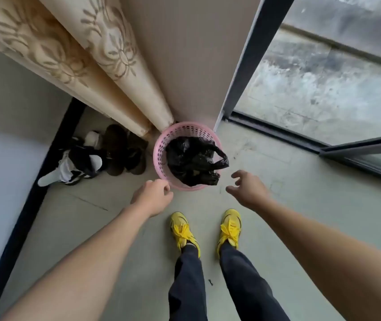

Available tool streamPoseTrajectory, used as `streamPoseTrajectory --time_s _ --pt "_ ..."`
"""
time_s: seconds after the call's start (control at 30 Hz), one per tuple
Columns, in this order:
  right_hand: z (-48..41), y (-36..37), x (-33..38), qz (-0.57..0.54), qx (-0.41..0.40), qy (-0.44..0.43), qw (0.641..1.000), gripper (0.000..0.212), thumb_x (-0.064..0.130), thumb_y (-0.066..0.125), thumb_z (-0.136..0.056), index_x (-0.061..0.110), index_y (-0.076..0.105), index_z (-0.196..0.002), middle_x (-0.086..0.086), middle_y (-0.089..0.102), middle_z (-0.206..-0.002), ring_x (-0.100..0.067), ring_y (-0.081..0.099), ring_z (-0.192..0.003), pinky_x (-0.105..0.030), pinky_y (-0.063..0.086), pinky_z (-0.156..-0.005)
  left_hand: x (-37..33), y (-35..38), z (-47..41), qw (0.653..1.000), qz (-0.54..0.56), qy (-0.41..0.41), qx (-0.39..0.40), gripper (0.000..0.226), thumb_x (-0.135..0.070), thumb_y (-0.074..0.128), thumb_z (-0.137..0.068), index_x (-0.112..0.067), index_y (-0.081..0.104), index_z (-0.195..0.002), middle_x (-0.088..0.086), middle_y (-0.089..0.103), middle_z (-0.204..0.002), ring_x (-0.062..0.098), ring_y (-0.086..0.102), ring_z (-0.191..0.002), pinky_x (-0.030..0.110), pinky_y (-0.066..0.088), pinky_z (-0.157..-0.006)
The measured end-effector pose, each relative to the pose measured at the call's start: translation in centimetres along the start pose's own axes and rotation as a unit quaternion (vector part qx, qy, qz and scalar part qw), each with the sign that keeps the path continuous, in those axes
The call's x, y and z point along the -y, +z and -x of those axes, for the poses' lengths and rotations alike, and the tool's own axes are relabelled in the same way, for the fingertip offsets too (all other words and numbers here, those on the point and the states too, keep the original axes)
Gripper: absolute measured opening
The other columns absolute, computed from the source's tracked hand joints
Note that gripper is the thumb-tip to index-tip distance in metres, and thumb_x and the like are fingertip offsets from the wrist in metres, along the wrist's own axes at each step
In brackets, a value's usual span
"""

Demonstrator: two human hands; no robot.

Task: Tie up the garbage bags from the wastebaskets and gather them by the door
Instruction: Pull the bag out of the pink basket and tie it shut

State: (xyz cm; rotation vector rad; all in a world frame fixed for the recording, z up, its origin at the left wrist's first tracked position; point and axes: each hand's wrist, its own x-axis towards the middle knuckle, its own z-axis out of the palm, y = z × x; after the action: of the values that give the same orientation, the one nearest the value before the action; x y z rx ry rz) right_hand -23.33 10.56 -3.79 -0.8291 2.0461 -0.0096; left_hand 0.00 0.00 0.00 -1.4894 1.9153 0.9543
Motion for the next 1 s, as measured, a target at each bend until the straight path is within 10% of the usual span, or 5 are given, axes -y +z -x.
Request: streamPoseTrajectory --time_s 0.3,0.47,0.6,0.73,1.0 --pt "-7.6 8.2 -2.2 -0.143 -0.051 0.008 0.988 0.013 0.028 0.059 -0.09 0.019 0.067 -0.093 -0.006 0.067 -0.091 -0.027 0.064 -0.085 -0.033 0.045 -0.064 1.3 5.3 -11.1 0.997 -0.006 0.065 -0.031 0.039 -0.025 0.056 -0.088 -0.022 0.053 -0.126 0.007 0.06 -0.115 0.032 0.058 -0.106 0.044 0.051 -0.086" --pt "-8.5 6.8 -5.6 -0.443 -0.061 0.182 0.876 0.014 0.018 0.053 -0.095 0.013 0.061 -0.085 -0.009 0.068 -0.088 -0.022 0.066 -0.076 -0.035 0.052 -0.065 -2.8 6.4 -13.8 0.979 -0.109 0.167 -0.049 0.093 -0.025 0.068 -0.08 -0.036 0.009 -0.151 0.006 0.036 -0.136 0.028 0.043 -0.121 0.044 0.044 -0.089" --pt "-8.2 5.3 -6.9 -0.488 -0.045 0.186 0.852 0.013 0.019 0.054 -0.097 0.009 0.062 -0.097 -0.004 0.07 -0.09 -0.021 0.069 -0.08 -0.036 0.054 -0.072 -6.3 7.3 -15.4 0.962 -0.162 0.219 -0.028 0.062 -0.027 0.069 -0.08 -0.035 0.041 -0.135 0.004 0.027 -0.147 0.026 0.029 -0.131 0.044 0.034 -0.103" --pt "-7.6 4.3 -6.5 -0.49 -0.036 0.163 0.856 0.012 0.017 0.054 -0.095 0.011 0.063 -0.091 -0.004 0.071 -0.09 -0.02 0.069 -0.081 -0.035 0.053 -0.071 -7.1 6.8 -15.5 0.981 -0.011 0.161 -0.109 0.01 -0.025 0.061 -0.087 -0.015 0.065 -0.089 0.007 0.056 -0.107 0.03 0.051 -0.106 0.039 0.044 -0.08" --pt "-4.6 -0.7 -1.0 -0.471 -0.049 0.069 0.878 0.015 0.01 0.047 -0.094 0.007 0.062 -0.091 -0.005 0.071 -0.087 -0.015 0.069 -0.075 -0.03 0.05 -0.06 -4.3 -1.0 -10.0 0.943 0.178 0.034 -0.281 0.028 -0.008 0.046 -0.08 -0.009 0.032 -0.055 0.01 0.036 -0.052 0.033 0.033 -0.064 0.037 0.021 -0.059"
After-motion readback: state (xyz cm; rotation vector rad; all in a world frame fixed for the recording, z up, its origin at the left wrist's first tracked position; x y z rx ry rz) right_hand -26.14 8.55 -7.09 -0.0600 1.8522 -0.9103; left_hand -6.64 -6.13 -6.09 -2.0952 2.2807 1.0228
